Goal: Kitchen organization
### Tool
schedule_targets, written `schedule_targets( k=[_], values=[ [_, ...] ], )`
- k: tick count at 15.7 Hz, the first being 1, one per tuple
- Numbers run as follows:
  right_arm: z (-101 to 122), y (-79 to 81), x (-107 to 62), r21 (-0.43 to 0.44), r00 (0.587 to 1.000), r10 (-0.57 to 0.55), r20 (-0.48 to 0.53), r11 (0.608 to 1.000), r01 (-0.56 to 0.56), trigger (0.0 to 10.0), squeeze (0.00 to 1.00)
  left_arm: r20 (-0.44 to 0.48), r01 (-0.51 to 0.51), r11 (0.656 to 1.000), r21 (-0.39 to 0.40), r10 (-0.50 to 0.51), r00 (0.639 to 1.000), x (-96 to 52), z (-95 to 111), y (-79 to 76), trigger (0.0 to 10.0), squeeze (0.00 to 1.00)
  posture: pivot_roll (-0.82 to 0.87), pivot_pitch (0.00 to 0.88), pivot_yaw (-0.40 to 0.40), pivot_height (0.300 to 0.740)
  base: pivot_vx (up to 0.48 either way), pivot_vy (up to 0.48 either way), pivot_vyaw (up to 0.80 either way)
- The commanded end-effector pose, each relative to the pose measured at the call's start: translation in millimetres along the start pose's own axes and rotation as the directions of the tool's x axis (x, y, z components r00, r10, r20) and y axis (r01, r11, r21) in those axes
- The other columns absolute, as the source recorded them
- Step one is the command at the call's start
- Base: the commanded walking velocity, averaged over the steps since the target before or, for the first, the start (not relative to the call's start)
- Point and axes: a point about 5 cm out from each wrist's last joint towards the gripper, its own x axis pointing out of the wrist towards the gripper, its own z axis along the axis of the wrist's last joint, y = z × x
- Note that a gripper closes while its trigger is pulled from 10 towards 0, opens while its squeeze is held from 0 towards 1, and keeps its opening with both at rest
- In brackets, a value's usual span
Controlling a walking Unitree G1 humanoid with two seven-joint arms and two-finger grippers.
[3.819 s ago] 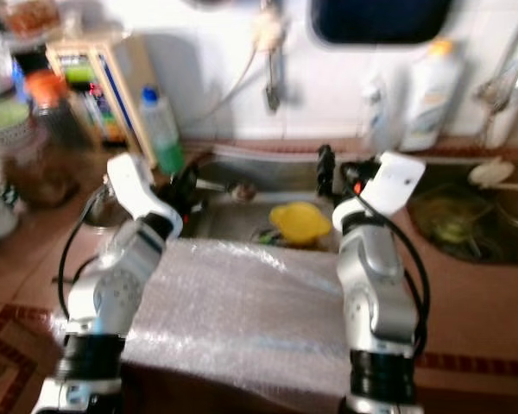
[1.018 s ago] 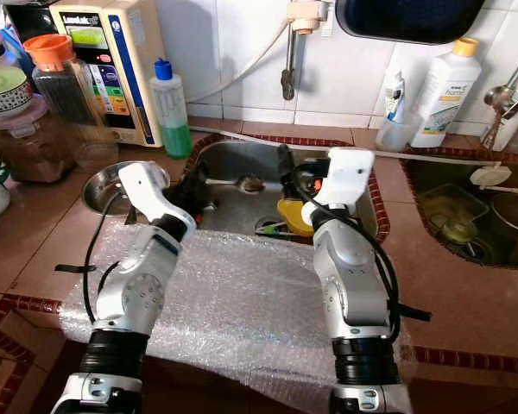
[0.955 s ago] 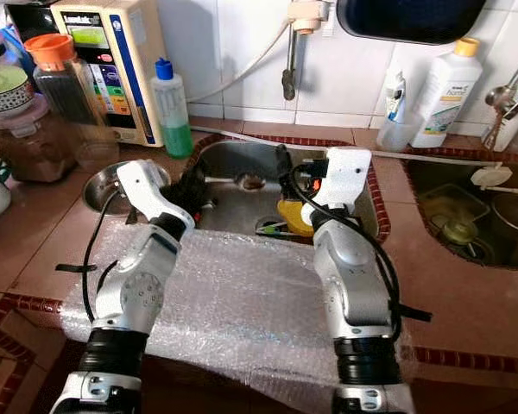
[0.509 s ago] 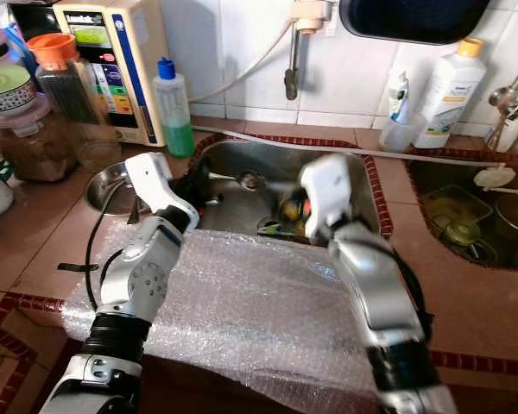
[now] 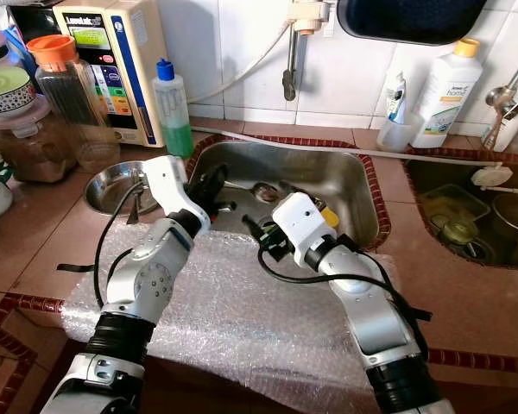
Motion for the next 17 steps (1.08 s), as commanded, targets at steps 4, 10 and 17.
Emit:
schedule_targets(
  k=[4, 10, 17],
  values=[
    [-2, -1.7, 13.2, -0.131, 0.996, -0.086, -0.016, 0.988, 0.083, 10.0, 0.0, 0.017, 0.174, 0.984, -0.022, -0.174, 0.985, 11.5, 13, -53.1, 10.0, 0.0, -0.05, 0.0, 0.034, 0.74, 0.0, 0.0, 0.0],
    [-20, 7.1, 24.1, -0.166, 0.993, -0.098, -0.069, 0.982, 0.085, 10.0, 0.0, 0.008, 0.182, 0.982, -0.042, -0.182, 0.983, 8.2, 10, -60.1, 10.0, 0.0, -0.04, 0.0, 0.01, 0.74, 0.0, 0.0, 0.0],
    [-24, -19.0, 32.6, -0.246, 0.962, -0.269, -0.054, 0.937, 0.248, 0.0, 0.0, -0.057, 0.212, 0.976, -0.056, -0.215, 0.975, 3.8, 0, -65.9, 10.0, 0.0, -0.04, 0.0, -0.001, 0.74, 0.0, 0.0, 0.0]
  ],
)
